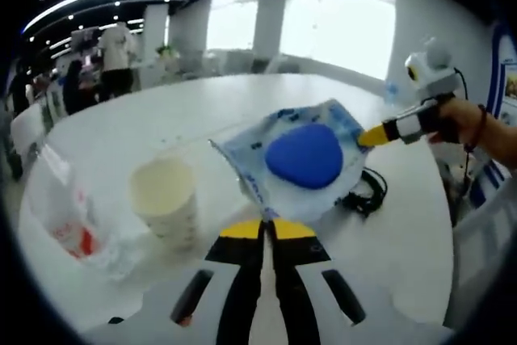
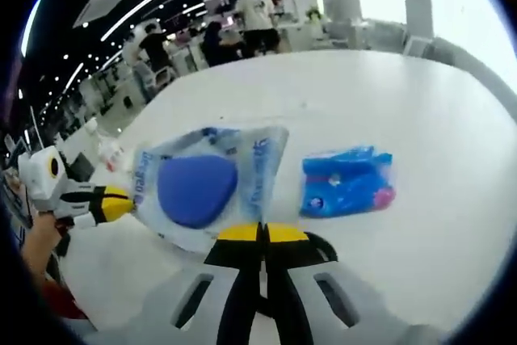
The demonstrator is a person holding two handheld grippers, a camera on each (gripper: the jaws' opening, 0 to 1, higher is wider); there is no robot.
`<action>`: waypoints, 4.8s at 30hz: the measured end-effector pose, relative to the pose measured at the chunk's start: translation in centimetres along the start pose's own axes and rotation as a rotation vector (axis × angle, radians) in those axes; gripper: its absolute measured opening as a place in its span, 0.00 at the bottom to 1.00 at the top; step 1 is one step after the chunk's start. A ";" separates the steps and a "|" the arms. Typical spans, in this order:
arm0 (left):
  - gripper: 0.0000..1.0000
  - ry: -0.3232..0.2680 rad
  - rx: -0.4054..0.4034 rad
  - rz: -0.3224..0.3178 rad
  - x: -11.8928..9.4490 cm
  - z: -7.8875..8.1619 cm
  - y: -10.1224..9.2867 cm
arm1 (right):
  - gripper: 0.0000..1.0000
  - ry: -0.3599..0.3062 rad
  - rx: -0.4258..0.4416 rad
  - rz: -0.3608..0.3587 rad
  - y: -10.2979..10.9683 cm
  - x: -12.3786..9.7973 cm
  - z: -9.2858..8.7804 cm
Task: Arrange the tabletop items into an orderly group along one side of the table until the central work area is clear of visible clutter.
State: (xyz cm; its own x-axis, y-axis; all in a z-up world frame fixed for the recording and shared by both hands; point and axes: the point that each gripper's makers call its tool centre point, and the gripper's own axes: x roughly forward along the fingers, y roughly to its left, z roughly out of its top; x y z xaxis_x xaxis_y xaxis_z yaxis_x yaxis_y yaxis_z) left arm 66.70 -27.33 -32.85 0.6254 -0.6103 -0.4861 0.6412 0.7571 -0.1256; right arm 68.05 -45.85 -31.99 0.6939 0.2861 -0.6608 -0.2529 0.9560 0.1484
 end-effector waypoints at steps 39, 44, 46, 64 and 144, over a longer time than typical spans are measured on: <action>0.00 0.022 -0.181 0.202 4.2 -2.6 3.7 | 0.01 0.141 0.017 0.065 -2.0 7.9 -1.2; 0.00 -0.005 -0.195 0.207 4.3 -2.4 3.8 | 0.01 0.138 0.033 0.070 -2.4 8.5 -1.1; 0.00 -0.006 -0.193 0.208 4.4 -2.4 3.9 | 0.01 0.135 0.032 0.072 -2.3 8.6 -1.0; 0.03 0.002 -0.160 0.250 4.3 -3.0 4.6 | 0.07 0.119 0.021 0.048 -2.3 8.8 -0.8; 0.99 -0.109 -0.025 0.243 -20.0 -2.4 -8.0 | 0.99 -0.099 -0.208 0.313 6.8 -17.4 -7.4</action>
State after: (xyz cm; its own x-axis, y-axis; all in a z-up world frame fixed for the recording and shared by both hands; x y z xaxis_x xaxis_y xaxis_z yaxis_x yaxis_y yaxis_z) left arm 47.98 -20.63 -24.19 0.8050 -0.4300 -0.4088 0.4555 0.8894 -0.0385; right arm 49.32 -44.74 -24.92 0.6205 0.5768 -0.5313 -0.5873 0.7908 0.1725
